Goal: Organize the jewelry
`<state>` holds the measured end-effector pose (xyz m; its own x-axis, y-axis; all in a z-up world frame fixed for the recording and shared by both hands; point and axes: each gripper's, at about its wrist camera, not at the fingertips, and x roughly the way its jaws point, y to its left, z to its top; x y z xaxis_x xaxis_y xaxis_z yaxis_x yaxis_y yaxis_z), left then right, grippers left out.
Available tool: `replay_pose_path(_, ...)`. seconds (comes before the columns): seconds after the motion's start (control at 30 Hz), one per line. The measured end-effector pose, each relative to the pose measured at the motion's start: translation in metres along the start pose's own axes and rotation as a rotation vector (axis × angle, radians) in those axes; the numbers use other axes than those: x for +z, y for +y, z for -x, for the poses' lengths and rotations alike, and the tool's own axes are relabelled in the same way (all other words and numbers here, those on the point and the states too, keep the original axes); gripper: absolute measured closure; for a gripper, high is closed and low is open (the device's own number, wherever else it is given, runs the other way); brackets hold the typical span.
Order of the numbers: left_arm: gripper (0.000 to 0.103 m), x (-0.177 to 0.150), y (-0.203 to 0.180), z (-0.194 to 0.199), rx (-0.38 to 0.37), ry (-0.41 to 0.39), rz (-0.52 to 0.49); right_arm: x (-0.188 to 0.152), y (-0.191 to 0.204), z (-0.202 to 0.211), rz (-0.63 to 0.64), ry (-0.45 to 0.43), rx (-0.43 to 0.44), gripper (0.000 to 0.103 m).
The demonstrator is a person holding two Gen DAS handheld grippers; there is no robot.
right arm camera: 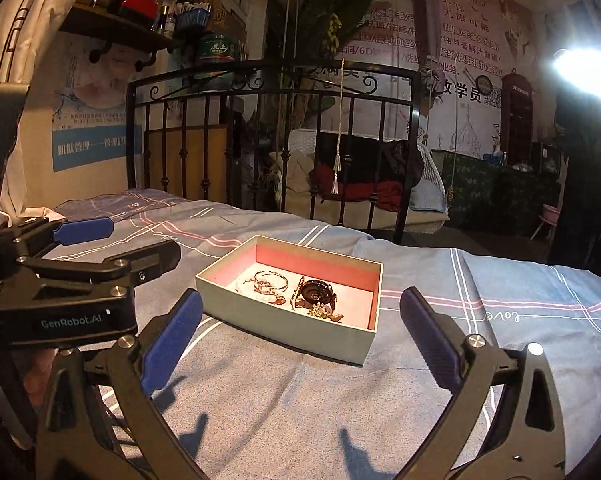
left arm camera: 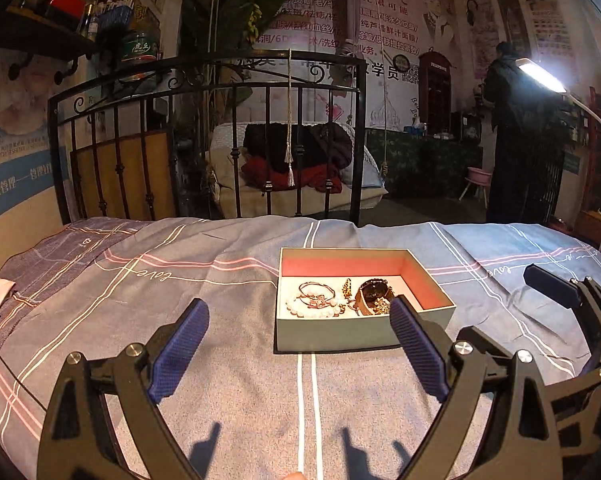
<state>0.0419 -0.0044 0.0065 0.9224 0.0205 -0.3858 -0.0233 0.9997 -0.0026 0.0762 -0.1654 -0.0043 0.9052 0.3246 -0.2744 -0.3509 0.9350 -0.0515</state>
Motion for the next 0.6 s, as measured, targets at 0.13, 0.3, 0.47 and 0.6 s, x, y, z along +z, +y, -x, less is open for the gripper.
replay_pose_path(0.13, 0.013, -0.0025, -0.0009, 0.005, 0.001, 0.002, -0.002, -0.0013, -0.0005, 0.0052, -0.002, 0.0, -0.011, 0.006)
replay_pose_path(0.3, 0.013, -0.0036, -0.0033, 0.0061, 0.001, 0.003, -0.01, -0.0027, 0.0003, 0.0038, -0.009, 0.012, -0.01, 0.006)
replay_pose_path(0.47, 0.013, -0.0032, -0.0023, 0.0027, 0.002, 0.013, -0.007, -0.0035, 0.0005, 0.0011, -0.012, 0.025, -0.002, 0.006)
replay_pose_path(0.6, 0.013, -0.0035, -0.0025, 0.0021, 0.003, 0.013, -0.008, -0.0042, 0.0004, 0.0005, -0.015, 0.03, 0.0, 0.006)
